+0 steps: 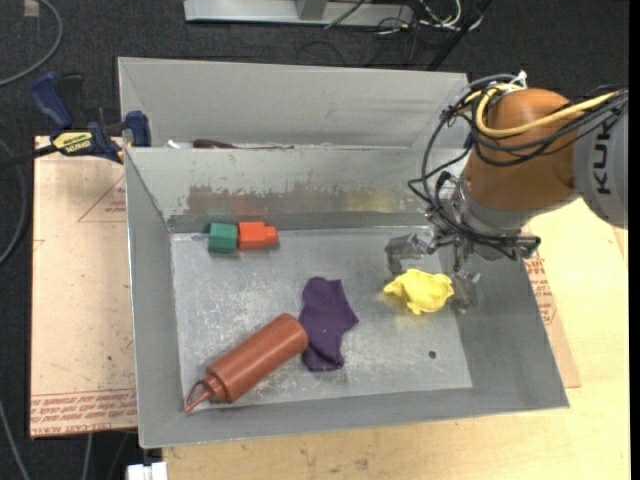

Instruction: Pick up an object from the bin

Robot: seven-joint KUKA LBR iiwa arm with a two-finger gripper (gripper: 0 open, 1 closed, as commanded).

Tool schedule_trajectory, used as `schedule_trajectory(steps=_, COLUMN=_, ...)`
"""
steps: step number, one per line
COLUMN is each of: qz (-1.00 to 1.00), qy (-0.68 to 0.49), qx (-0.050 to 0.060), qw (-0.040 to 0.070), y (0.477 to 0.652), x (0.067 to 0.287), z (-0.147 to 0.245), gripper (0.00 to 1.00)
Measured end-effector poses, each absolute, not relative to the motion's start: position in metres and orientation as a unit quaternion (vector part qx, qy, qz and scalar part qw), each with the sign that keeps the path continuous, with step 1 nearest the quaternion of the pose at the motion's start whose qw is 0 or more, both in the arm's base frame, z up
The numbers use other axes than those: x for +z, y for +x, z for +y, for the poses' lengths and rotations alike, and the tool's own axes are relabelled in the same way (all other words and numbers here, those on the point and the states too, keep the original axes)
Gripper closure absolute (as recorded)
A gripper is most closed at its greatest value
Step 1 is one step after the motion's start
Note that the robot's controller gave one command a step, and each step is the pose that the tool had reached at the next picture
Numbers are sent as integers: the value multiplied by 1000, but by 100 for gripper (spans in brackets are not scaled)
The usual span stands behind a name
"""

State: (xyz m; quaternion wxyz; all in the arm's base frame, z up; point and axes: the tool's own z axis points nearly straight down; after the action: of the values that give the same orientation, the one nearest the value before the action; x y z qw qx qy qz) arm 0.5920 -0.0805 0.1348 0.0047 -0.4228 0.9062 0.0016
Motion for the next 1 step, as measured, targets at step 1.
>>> schedule_trajectory(steps=1, qz=905, qy=-425, qx=-5, qw=14, y=595, x=180, z=-83, gripper=0)
